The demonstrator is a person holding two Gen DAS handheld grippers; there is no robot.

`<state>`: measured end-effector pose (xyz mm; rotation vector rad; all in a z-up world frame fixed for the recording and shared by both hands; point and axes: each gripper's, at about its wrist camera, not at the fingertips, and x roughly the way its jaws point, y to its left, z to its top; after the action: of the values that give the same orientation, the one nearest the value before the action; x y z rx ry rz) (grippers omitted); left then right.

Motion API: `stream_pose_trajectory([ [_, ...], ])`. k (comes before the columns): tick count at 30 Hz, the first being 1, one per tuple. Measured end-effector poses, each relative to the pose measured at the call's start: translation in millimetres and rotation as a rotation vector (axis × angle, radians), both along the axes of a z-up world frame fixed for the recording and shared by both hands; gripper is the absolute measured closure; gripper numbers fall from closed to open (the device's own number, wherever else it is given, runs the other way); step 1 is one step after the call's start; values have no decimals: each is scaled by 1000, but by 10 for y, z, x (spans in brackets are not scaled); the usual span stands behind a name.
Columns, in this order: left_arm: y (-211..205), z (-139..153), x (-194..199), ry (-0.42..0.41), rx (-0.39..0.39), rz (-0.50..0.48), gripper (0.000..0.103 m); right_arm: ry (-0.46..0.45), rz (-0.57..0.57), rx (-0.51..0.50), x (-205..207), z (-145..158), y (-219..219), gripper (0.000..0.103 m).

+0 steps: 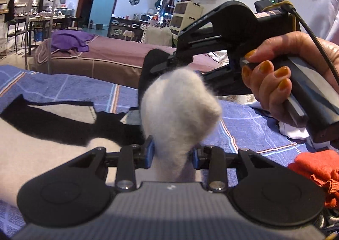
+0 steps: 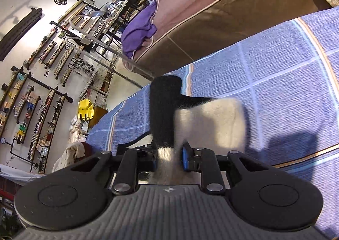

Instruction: Fold small clothes

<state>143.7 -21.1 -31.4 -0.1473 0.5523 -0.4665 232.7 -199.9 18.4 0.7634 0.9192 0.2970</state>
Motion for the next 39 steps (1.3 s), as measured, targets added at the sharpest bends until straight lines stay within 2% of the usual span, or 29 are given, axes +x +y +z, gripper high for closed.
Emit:
stream_pose_trajectory([
  [4,321,22,11,26,-88,63,70,-3,62,-49,168,48,350,73],
  [7,513,1,-7,33,-104,90,72,22,73,-71,251,24,580,73],
  [18,1550,177,-180,-13,-230,278,73,-39,244,-62,445,195,1560,74],
  [24,1991,-4,-187,61,-285,359,73,-6,291,-93,509,-15,2006,74],
  [31,2110,-179,-226,117,-274,380,72,25,324,-147,448,-234,2169,74],
  [39,2196,-295,-282,142,-280,395,68,47,332,-139,402,-356,2148,71],
])
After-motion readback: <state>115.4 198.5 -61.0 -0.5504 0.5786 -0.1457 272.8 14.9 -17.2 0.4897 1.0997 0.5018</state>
